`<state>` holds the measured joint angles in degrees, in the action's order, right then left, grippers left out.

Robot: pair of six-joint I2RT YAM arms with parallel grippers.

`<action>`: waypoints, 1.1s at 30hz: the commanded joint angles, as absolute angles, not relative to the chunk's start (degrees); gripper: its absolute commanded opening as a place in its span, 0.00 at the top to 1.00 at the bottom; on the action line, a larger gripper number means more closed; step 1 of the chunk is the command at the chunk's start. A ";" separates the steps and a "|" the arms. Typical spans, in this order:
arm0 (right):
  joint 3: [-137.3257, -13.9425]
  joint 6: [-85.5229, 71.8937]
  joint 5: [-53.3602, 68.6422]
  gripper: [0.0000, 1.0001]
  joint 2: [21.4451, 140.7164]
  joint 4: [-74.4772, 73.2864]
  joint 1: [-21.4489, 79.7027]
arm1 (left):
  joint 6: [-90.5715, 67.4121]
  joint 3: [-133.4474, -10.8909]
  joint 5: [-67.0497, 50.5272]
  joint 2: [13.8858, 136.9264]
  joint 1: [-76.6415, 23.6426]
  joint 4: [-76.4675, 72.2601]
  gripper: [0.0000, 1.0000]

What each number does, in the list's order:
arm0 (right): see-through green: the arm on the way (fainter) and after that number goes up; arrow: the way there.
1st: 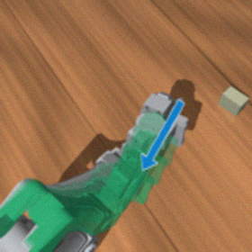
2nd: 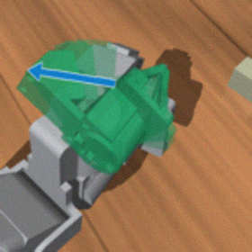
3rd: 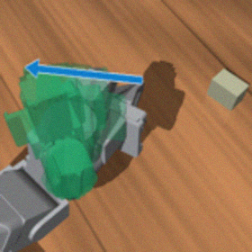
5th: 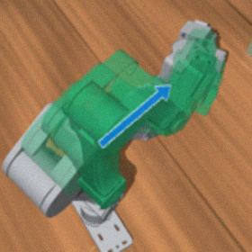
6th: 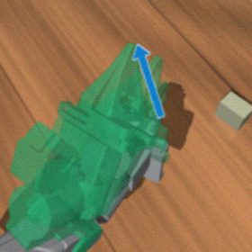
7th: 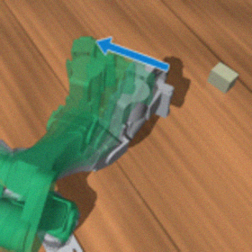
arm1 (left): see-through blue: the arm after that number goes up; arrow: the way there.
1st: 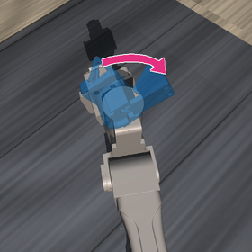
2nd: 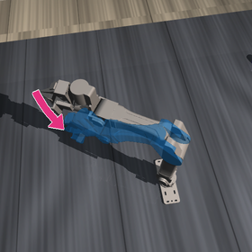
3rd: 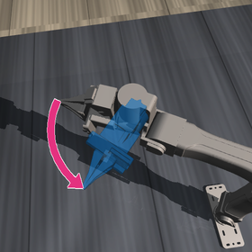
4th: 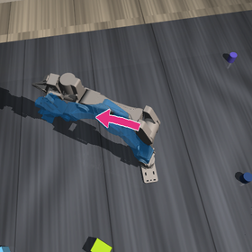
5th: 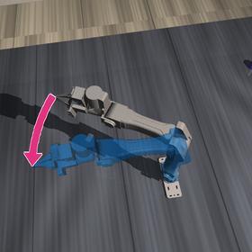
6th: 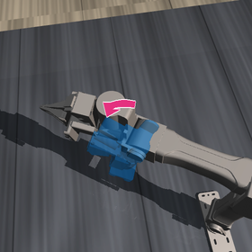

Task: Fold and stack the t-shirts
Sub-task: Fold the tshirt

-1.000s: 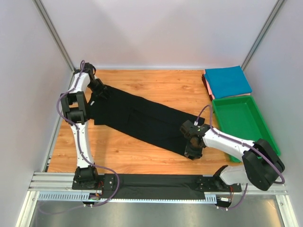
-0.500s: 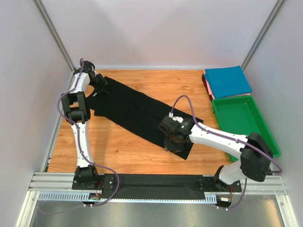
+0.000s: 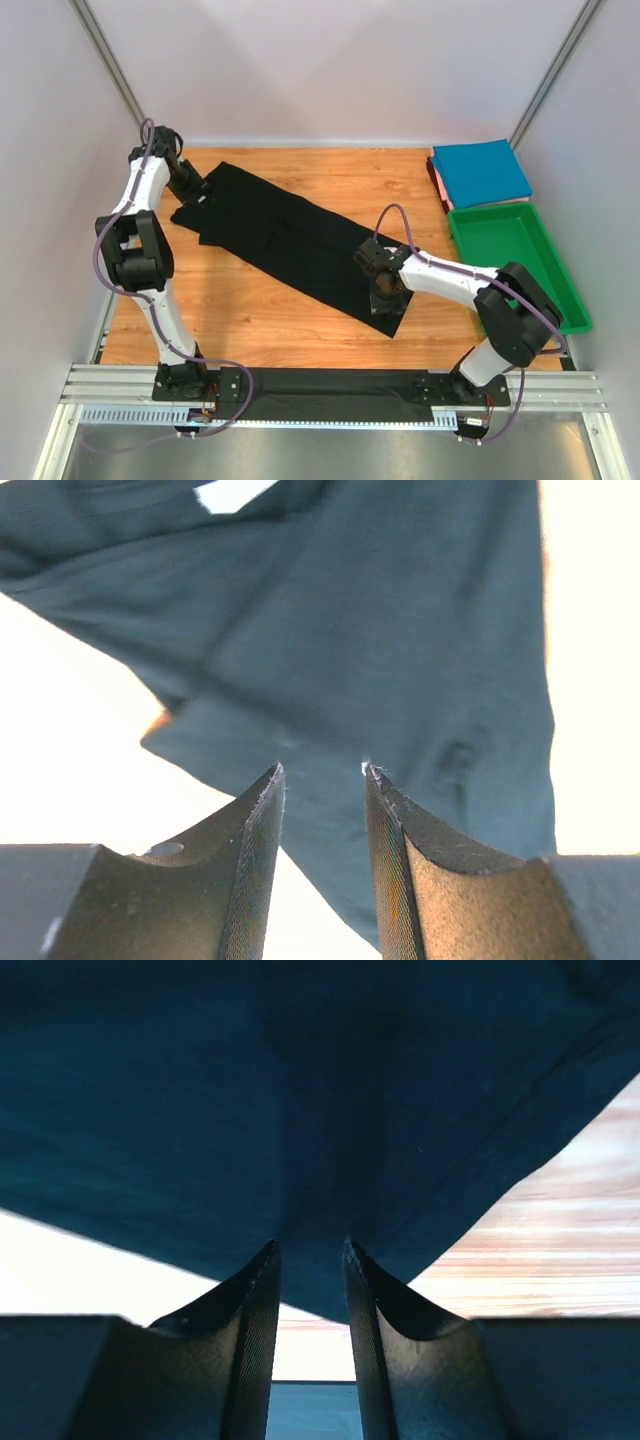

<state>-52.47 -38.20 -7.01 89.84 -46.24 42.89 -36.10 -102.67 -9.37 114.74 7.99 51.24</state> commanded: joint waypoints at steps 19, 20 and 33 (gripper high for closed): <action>-45.79 -43.51 -5.45 0.66 83.40 -44.83 49.22 | -31.47 -119.97 -1.31 137.37 17.14 56.17 0.55; -45.79 -43.42 -5.36 0.66 83.84 -44.39 49.22 | -31.29 -119.97 -1.58 137.55 17.14 55.81 0.55; -50.09 -45.96 -5.63 0.92 93.60 -43.68 54.40 | -35.94 -130.76 -4.65 145.54 18.46 54.85 1.00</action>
